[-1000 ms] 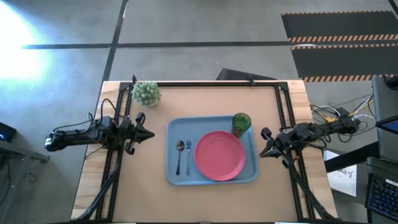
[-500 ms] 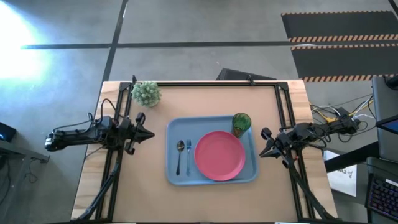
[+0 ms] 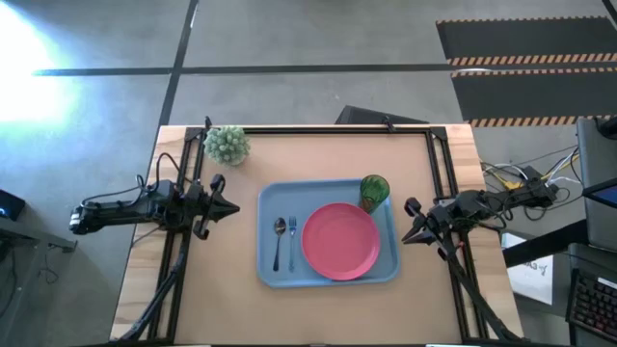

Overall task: Pick and place plate/cup/fork/spoon on tray
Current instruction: Return to Home Position

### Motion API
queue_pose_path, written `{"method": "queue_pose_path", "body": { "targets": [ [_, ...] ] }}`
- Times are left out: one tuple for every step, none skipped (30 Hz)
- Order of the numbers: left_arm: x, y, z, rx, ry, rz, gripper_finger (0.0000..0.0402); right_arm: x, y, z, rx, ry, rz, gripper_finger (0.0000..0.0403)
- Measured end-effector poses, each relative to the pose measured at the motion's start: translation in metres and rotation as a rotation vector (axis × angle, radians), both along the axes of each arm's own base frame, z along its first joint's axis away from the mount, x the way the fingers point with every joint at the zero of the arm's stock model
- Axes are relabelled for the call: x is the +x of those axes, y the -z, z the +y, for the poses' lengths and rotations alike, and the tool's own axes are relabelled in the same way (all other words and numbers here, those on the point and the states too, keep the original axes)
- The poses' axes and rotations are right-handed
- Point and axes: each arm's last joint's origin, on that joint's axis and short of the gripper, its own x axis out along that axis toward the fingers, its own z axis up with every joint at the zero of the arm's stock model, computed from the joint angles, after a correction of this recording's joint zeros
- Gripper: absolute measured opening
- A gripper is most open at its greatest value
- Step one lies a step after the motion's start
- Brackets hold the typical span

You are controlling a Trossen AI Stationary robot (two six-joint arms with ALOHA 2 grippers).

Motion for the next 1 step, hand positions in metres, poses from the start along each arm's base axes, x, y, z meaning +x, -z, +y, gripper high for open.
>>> {"method": "queue_pose_path", "body": {
  "targets": [
    [0.0000,0.0002,0.0000,0.000,0.000,0.001,0.0000,0.0000,0.0000,0.0000,0.000,0.000,0.000,0.0022]
  ]
}}
